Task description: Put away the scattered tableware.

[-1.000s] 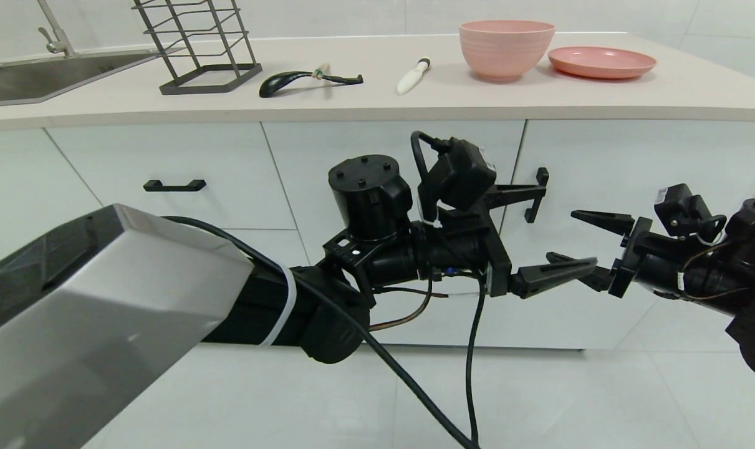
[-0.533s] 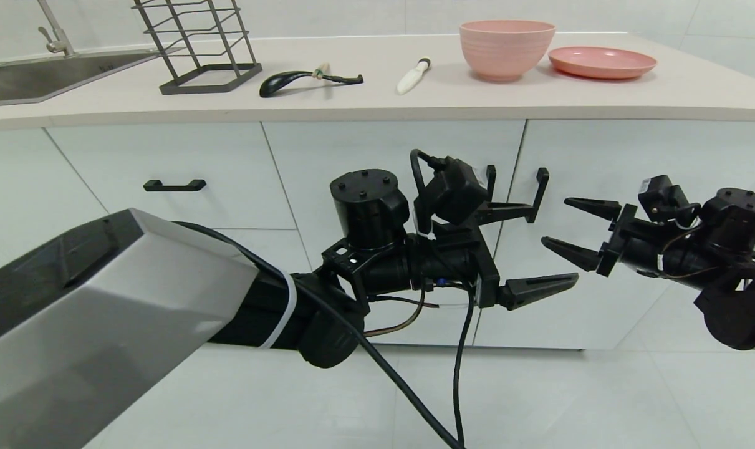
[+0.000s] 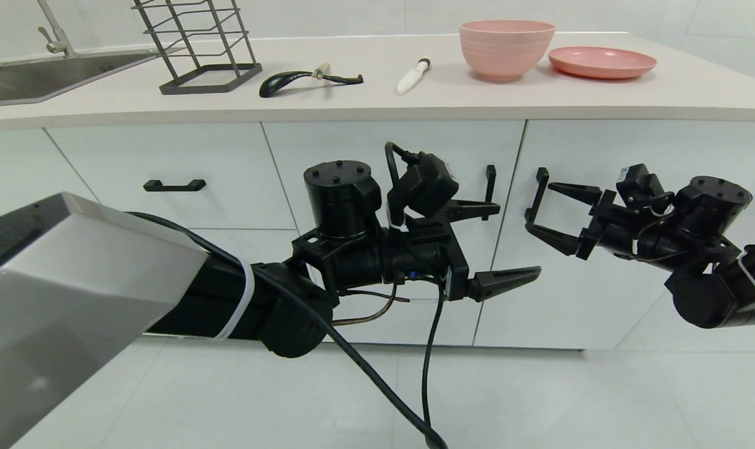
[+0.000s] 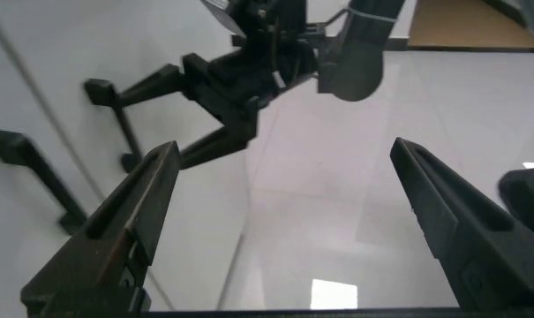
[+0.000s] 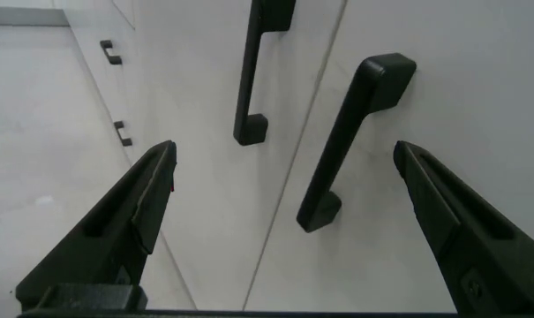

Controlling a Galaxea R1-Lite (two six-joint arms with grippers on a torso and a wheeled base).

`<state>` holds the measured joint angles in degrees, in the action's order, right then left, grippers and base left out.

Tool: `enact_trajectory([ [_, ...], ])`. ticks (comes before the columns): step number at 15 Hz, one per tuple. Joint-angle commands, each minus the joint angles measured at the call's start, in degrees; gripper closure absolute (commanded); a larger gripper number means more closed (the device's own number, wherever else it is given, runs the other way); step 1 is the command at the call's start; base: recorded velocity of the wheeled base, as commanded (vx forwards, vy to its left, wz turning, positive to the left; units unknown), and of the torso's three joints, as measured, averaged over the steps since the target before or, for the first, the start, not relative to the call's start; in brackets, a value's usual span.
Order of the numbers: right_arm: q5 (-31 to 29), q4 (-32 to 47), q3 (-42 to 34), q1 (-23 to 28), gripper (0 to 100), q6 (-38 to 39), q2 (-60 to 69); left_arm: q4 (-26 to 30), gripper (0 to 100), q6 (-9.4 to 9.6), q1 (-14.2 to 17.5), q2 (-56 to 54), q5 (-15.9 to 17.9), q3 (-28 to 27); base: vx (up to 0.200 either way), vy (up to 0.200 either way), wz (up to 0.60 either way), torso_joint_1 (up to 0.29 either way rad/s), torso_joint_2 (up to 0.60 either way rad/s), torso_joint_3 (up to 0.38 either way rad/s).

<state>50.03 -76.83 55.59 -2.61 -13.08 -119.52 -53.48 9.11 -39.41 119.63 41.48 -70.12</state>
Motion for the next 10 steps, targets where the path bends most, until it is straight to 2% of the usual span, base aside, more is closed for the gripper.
enact_trajectory([
  [1, 0.0, -0.1, 0.4, -0.2, 0, 0.1, -0.7, 0.2, 0, 0.74, 0.8, -1.1, 0.0, 0.3, 0.000, 0.000, 0.00, 0.000, 0.00, 0.000],
  [5, 0.1, -0.3, 0.7, -4.2, 0, 0.4, -0.5, 0.1, 0, 1.09, 1.6, -1.1, 1.8, 0.2, 0.000, 0.000, 0.00, 0.000, 0.00, 0.000],
  [8, 0.3, -0.3, 1.9, -4.9, 0, 0.7, -1.0, 0.3, 0, 1.18, 3.4, -0.9, 1.8, 0.2, 0.000, 0.000, 0.00, 0.000, 0.00, 0.000],
  [10, 6.7, -2.3, 1.5, -4.8, 0, 3.3, -0.6, 0.3, 0, 1.09, 3.9, -0.7, 1.8, -0.1, 0.000, 0.000, 0.00, 0.000, 0.00, 0.000],
])
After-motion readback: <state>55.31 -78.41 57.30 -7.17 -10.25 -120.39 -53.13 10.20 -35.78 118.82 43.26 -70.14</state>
